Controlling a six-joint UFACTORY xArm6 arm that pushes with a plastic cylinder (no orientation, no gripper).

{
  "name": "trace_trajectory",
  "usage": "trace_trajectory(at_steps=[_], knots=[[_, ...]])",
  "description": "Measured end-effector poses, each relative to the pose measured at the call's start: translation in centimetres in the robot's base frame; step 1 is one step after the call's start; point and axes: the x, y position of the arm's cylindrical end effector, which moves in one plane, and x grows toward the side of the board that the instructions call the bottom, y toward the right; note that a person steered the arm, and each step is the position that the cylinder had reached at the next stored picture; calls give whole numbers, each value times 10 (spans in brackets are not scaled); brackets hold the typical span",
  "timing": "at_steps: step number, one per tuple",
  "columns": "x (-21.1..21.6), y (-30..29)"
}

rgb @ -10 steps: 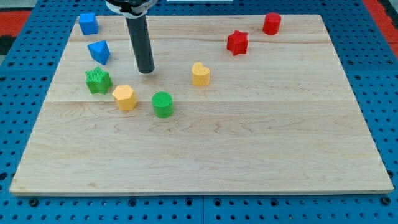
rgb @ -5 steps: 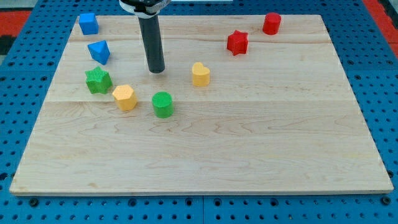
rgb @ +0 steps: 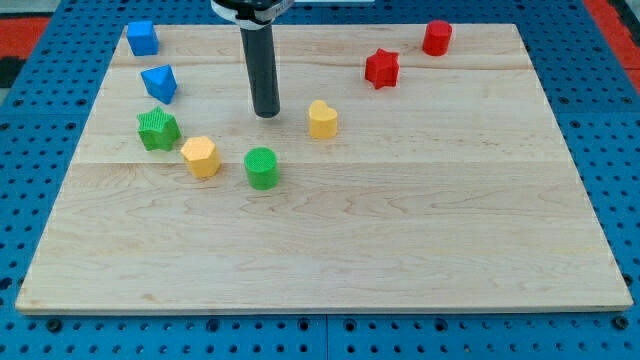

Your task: Push the green star left a bit

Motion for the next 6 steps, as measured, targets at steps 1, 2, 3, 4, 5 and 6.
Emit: trace_trajectory(at_steps=[1,2,3,4,5,6], knots=[[-1,-3],[-6,-33],[-1,-48],[13,-54],[21,-82],[23,-121]])
